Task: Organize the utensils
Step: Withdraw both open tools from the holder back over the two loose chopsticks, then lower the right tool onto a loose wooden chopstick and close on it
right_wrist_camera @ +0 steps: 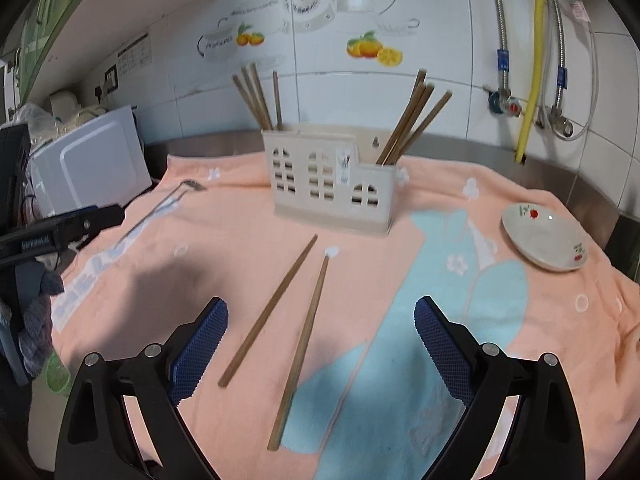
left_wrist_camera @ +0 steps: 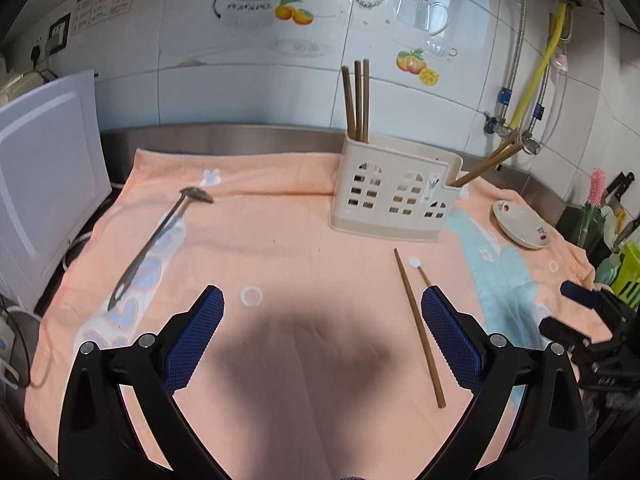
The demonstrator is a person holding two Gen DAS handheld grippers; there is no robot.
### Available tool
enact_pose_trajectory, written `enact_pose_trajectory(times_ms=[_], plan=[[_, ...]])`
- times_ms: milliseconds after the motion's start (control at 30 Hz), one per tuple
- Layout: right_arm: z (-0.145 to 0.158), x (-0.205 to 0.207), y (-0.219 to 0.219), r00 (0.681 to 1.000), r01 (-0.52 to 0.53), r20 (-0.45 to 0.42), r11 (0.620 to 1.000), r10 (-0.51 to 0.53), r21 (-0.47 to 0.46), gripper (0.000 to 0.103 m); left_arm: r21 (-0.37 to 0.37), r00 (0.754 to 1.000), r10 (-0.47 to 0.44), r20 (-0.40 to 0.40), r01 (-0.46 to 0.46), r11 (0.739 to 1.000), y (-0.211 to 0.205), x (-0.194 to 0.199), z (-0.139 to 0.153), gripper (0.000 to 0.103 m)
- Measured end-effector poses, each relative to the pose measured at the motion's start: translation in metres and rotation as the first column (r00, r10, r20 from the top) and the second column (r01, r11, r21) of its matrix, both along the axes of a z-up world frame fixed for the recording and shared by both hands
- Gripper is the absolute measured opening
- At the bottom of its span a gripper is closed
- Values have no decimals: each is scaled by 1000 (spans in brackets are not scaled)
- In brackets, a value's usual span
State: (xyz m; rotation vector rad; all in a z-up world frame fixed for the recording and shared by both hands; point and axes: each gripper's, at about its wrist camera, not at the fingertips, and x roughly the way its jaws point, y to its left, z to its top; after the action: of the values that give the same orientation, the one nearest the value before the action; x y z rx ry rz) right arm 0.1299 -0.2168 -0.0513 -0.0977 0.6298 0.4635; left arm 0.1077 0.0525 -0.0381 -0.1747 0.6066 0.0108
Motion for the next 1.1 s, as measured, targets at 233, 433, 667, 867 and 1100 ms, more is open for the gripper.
enact_pose_trajectory(times_ms=[233, 433, 667, 867, 1100], plan=[[-24, -12, 5, 999, -22, -39, 1000, 22, 8, 91, -26, 999, 18, -34, -19, 999, 4, -3, -16, 98], [-46, -16, 13, 996, -25, -82, 1000, 26, 12, 78, -36, 998, 28, -52, -30, 999, 5, -5, -24, 98], [-64, -13, 19, 992, -33, -125, 999, 35, 18, 57, -49, 996, 45, -73, -48, 998, 10, -5, -31, 98], [-75, -8, 25, 985, -45, -167, 998, 50, 31, 37, -57, 996, 36, -87, -41, 998, 8, -4, -37, 98], [-82, 0, 26, 980, -28, -197, 999, 33, 28, 21, -55, 996, 27, -87, -32, 998, 6, -3, -38, 98]])
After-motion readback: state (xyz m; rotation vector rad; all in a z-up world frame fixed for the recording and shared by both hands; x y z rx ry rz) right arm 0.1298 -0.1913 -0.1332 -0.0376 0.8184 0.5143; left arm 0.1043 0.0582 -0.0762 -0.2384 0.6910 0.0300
